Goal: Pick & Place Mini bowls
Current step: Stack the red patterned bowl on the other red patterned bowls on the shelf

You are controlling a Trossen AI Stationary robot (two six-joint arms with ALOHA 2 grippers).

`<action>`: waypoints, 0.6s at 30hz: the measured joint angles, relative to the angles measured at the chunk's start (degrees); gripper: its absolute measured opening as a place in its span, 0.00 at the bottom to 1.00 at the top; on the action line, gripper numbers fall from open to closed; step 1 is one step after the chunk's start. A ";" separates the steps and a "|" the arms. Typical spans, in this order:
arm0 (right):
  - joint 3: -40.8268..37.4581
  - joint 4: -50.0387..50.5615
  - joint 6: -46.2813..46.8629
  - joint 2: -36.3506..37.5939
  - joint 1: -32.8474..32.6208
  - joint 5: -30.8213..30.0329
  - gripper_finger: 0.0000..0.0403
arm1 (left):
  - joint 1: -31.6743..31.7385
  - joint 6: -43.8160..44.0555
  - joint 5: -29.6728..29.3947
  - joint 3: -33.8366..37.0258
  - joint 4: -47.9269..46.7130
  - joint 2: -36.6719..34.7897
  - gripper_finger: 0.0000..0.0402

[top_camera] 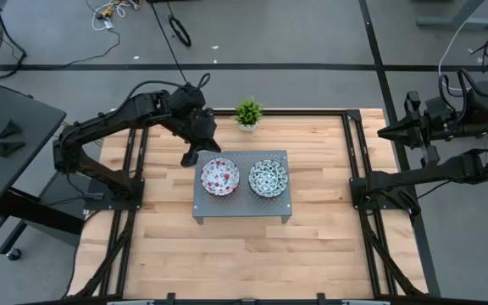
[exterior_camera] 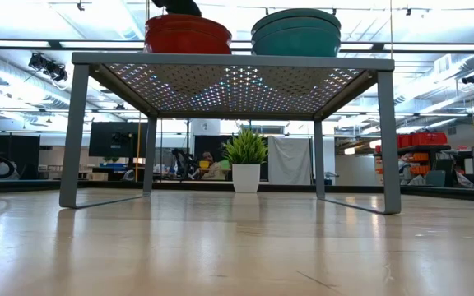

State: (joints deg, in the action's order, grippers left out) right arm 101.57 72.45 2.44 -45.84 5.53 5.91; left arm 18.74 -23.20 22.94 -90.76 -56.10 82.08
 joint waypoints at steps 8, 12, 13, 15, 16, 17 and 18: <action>-0.01 0.01 0.00 0.00 -0.01 0.01 0.07 | 0.93 -0.83 4.44 4.24 3.60 -2.51 0.00; -0.01 0.02 0.00 0.00 0.01 0.00 0.07 | 1.76 -2.66 5.77 5.07 3.37 -2.34 0.00; -0.01 0.00 0.00 0.00 -0.01 0.00 0.07 | 1.91 -3.38 6.16 5.05 3.47 -2.31 0.00; 0.01 0.02 0.00 0.00 0.01 0.00 0.07 | 2.21 -4.73 6.90 5.05 3.49 -2.26 0.00; -0.01 0.01 0.00 0.00 0.00 0.00 0.07 | 2.35 -5.22 7.19 5.05 3.51 -2.24 0.00; 0.00 0.02 0.00 0.00 0.01 0.01 0.07 | 2.37 -5.92 7.61 5.05 3.41 -2.22 0.00; 0.00 0.00 0.00 0.00 0.00 0.00 0.07 | 2.39 -6.74 8.11 5.05 3.22 -2.22 0.00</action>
State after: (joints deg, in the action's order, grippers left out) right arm 101.56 72.45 2.44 -45.84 5.53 5.91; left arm 21.13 -29.94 31.05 -85.71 -52.87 79.85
